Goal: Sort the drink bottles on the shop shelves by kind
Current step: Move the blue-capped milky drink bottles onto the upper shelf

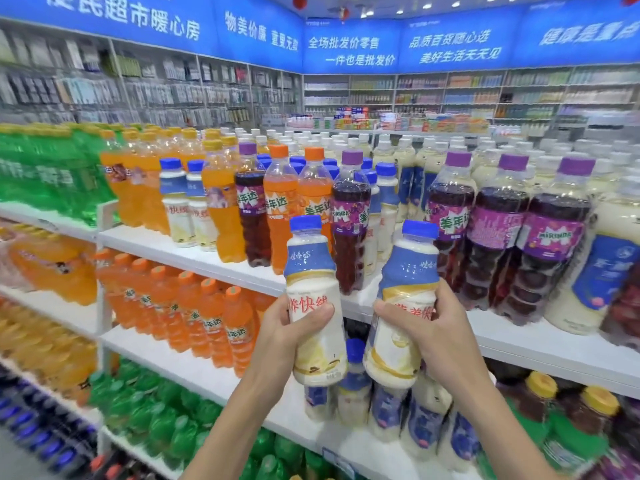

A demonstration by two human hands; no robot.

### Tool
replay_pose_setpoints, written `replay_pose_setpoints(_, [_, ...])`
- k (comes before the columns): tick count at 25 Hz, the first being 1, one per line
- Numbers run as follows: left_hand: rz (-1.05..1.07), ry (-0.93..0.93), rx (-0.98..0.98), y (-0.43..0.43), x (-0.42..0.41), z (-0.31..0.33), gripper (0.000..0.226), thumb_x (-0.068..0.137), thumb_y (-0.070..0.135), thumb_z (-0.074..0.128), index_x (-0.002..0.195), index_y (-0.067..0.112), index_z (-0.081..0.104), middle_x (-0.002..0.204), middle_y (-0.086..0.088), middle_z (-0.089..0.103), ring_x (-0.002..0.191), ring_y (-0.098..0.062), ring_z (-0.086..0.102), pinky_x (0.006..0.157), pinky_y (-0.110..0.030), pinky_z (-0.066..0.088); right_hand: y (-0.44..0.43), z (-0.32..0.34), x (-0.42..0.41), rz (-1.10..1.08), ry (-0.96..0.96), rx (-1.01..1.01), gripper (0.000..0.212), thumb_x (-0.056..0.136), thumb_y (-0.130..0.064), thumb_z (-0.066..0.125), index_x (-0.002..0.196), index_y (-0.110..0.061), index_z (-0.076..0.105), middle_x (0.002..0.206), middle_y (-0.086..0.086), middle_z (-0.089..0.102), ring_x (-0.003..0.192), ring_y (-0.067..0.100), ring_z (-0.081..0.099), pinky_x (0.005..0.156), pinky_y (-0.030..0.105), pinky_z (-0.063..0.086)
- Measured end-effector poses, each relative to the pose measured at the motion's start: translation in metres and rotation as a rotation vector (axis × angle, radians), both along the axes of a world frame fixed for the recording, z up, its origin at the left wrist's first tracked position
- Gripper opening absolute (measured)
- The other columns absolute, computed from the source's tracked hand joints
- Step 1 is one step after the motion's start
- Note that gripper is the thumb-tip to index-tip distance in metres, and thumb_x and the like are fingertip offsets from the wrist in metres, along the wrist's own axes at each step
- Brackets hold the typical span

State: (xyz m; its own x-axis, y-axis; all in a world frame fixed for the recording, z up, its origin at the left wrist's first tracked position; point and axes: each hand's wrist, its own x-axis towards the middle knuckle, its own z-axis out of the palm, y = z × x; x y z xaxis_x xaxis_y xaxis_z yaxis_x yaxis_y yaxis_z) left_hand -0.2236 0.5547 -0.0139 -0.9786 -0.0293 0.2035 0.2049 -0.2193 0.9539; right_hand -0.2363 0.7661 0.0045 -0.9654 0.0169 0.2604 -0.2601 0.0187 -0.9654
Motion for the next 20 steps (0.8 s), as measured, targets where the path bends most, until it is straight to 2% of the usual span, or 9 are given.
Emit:
replay_pose_setpoints(3, [-0.095,0.013,-0.028,-0.009,-0.021,0.004,0.056,0.064,0.034,0.087,0.109,0.006,0.069,0.093,-0.011,0.077,0.082,-0.025,0.075,0.068,-0.034,0.06,-0.013,0.002,-0.004,-0.105,0.015,0.028,0.044,0.073,-0.021,0.09,0.108,-0.024,0.064,0.094,-0.003,0.077,0.086,0.018,0.075,0.078,0.042,0.061])
replay_pose_setpoints(6, [-0.16,0.033,-0.041,0.003,-0.039,0.007,0.051,0.066,0.018,0.092,0.108,0.007,0.065,0.089,-0.007,0.077,0.073,-0.014,0.075,0.059,-0.023,0.057,-0.01,0.003,0.001,-0.238,0.032,0.043,0.045,0.072,-0.023,0.092,0.107,-0.025,0.064,0.095,-0.001,0.077,0.088,0.021,0.075,0.084,0.05,0.06])
replay_pose_setpoints(9, [-0.239,0.105,-0.112,0.031,-0.05,0.013,0.054,0.071,0.021,0.09,0.117,0.014,0.063,0.103,-0.002,0.079,0.095,-0.017,0.076,0.076,-0.029,0.059,0.002,0.008,0.005,-0.349,0.053,0.064,0.044,0.074,-0.023,0.091,0.108,-0.025,0.063,0.096,-0.002,0.076,0.089,0.018,0.074,0.082,0.046,0.061])
replay_pose_setpoints(13, [-0.223,0.206,-0.153,0.07,-0.055,0.028,0.057,0.082,0.015,0.086,0.131,0.022,0.057,0.118,0.007,0.075,0.111,-0.011,0.071,0.092,-0.032,0.06,0.021,0.02,0.003,-0.435,0.116,0.11,0.043,0.076,-0.02,0.09,0.108,-0.024,0.061,0.094,-0.005,0.075,0.088,0.013,0.072,0.077,0.034,0.058])
replay_pose_setpoints(18, [-0.13,0.223,-0.164,0.097,-0.072,0.026,0.054,0.083,0.02,0.086,0.128,0.025,0.056,0.115,0.009,0.073,0.109,-0.009,0.07,0.098,-0.044,0.057,0.034,0.017,-0.008,-0.525,0.145,0.127,0.047,0.074,-0.023,0.091,0.107,-0.026,0.059,0.094,-0.006,0.073,0.088,0.012,0.071,0.079,0.038,0.059])
replay_pose_setpoints(20, [-0.104,0.211,-0.155,0.101,-0.076,0.021,0.054,0.084,0.02,0.085,0.13,0.024,0.055,0.117,0.009,0.072,0.111,-0.008,0.069,0.1,-0.044,0.055,0.036,0.013,-0.014,-0.537,0.147,0.152,0.048,0.074,-0.025,0.092,0.108,-0.029,0.059,0.094,-0.01,0.072,0.087,0.007,0.07,0.077,0.034,0.057])
